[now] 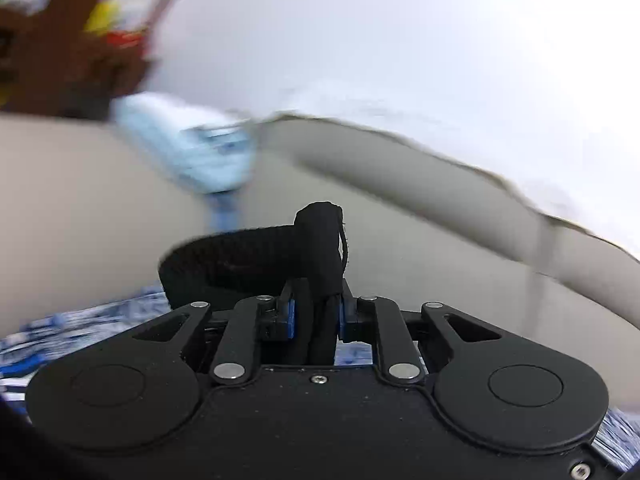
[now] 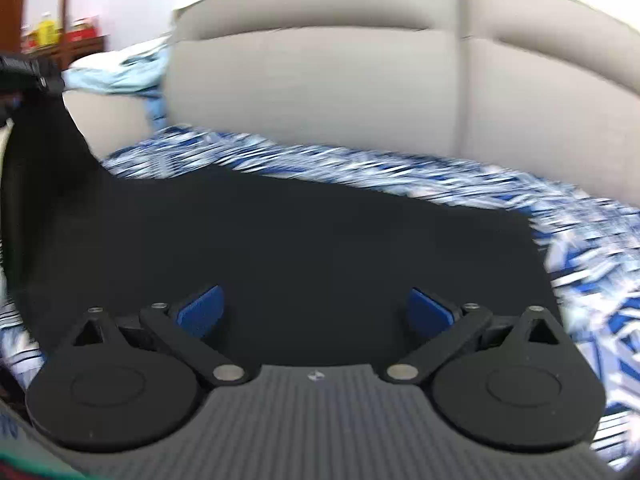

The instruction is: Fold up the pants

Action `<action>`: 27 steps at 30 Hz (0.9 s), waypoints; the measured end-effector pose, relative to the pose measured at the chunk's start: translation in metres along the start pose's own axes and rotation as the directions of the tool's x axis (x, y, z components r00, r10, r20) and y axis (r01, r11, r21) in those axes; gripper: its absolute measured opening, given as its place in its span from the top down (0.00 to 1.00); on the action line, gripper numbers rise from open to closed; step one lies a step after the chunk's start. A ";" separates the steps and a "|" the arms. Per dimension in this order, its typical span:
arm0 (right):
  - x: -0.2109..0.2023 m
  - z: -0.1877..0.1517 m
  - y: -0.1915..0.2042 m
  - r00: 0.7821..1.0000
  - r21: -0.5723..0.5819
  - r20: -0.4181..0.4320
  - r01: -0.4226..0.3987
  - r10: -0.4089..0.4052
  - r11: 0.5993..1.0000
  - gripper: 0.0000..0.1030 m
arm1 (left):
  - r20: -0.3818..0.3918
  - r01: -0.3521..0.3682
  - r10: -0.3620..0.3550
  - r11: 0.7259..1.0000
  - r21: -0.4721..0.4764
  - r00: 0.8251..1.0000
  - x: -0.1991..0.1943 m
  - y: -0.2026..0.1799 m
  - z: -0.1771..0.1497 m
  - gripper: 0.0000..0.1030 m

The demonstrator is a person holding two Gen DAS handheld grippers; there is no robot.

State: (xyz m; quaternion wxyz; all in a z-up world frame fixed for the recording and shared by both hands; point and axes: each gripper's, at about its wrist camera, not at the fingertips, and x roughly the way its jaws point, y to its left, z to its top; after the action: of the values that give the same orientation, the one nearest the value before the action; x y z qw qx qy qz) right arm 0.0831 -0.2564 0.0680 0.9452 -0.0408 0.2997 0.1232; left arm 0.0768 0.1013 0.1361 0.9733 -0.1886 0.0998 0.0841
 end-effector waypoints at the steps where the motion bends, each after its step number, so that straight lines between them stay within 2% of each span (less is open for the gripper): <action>1: -0.003 0.002 -0.010 0.999 0.010 0.003 0.032 -0.032 0.999 0.00 | -0.004 0.058 -0.057 0.998 0.038 0.998 0.000 -0.025 -0.003 0.84; 3: -0.009 0.003 -0.031 0.995 0.044 0.014 0.098 -0.099 0.994 0.00 | -0.031 0.164 -0.162 0.980 0.115 0.986 0.000 -0.070 -0.015 0.84; 6: -0.021 0.001 -0.065 0.980 0.117 0.018 0.195 -0.199 0.974 0.00 | -0.154 0.329 -0.299 0.914 0.239 0.942 0.000 -0.135 -0.049 0.83; 8: -0.026 -0.003 -0.083 0.965 0.153 0.017 0.255 -0.261 0.955 0.00 | -0.276 0.428 -0.354 0.857 0.287 0.894 0.004 -0.165 -0.082 0.79; 11: -0.033 -0.008 -0.102 0.941 0.171 0.013 0.331 -0.338 0.928 0.00 | -0.446 0.517 -0.354 0.793 0.323 0.822 0.005 -0.188 -0.133 0.76; 12: -0.035 -0.011 -0.105 0.937 0.172 0.007 0.344 -0.350 0.923 0.00 | -0.514 0.546 -0.347 0.779 0.308 0.785 0.007 -0.190 -0.147 0.76; 13: -0.036 -0.013 -0.110 0.934 0.174 -0.002 0.352 -0.357 0.920 0.00 | -0.572 0.576 -0.350 0.769 0.276 0.742 0.002 -0.189 -0.160 0.71; 14: -0.036 -0.015 -0.112 0.933 0.173 -0.010 0.356 -0.360 0.918 0.00 | -0.595 0.597 -0.365 0.763 0.249 0.716 -0.004 -0.187 -0.166 0.66; 17: -0.035 -0.020 -0.112 0.941 0.176 -0.028 0.337 -0.337 0.925 0.00 | -0.605 0.620 -0.402 0.759 0.200 0.687 -0.025 -0.176 -0.163 0.51; 19: -0.034 -0.023 -0.109 0.958 0.203 -0.031 0.285 -0.285 0.937 0.00 | -0.599 0.635 -0.439 0.757 0.155 0.670 -0.043 -0.161 -0.149 0.48; 20: -0.034 -0.024 -0.106 0.968 0.222 -0.031 0.250 -0.250 0.942 0.00 | -0.586 0.631 -0.450 0.763 0.139 0.674 -0.044 -0.157 -0.140 0.43; 21: -0.033 -0.024 -0.104 0.979 0.243 -0.030 0.204 -0.203 0.948 0.00 | -0.565 0.619 -0.457 0.775 0.126 0.687 -0.045 -0.148 -0.130 0.41; 22: -0.031 -0.026 -0.101 0.986 0.260 -0.028 0.168 -0.167 0.951 0.00 | -0.536 0.598 -0.455 0.792 0.121 0.711 -0.052 -0.140 -0.121 0.38; 24: -0.028 -0.029 -0.095 0.995 0.300 -0.026 0.098 -0.095 0.949 0.00 | -0.481 0.531 -0.414 0.836 0.135 0.773 -0.056 -0.120 -0.106 0.38; 26: -0.027 -0.036 -0.089 1.000 0.356 -0.012 0.020 -0.017 0.934 0.00 | -0.425 0.418 -0.312 0.890 0.182 0.849 -0.057 -0.103 -0.099 0.42; 27: -0.027 -0.040 -0.086 1.000 0.391 0.007 -0.031 0.031 0.920 0.00 | -0.408 0.355 -0.249 0.912 0.206 0.878 -0.053 -0.095 -0.098 0.44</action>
State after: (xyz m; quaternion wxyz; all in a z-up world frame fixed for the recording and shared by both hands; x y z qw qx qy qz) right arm 0.0611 -0.3514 0.0511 0.9324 0.1531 0.3185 0.0759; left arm 0.0284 -0.0298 0.0926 0.9539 -0.0775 0.2628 -0.1221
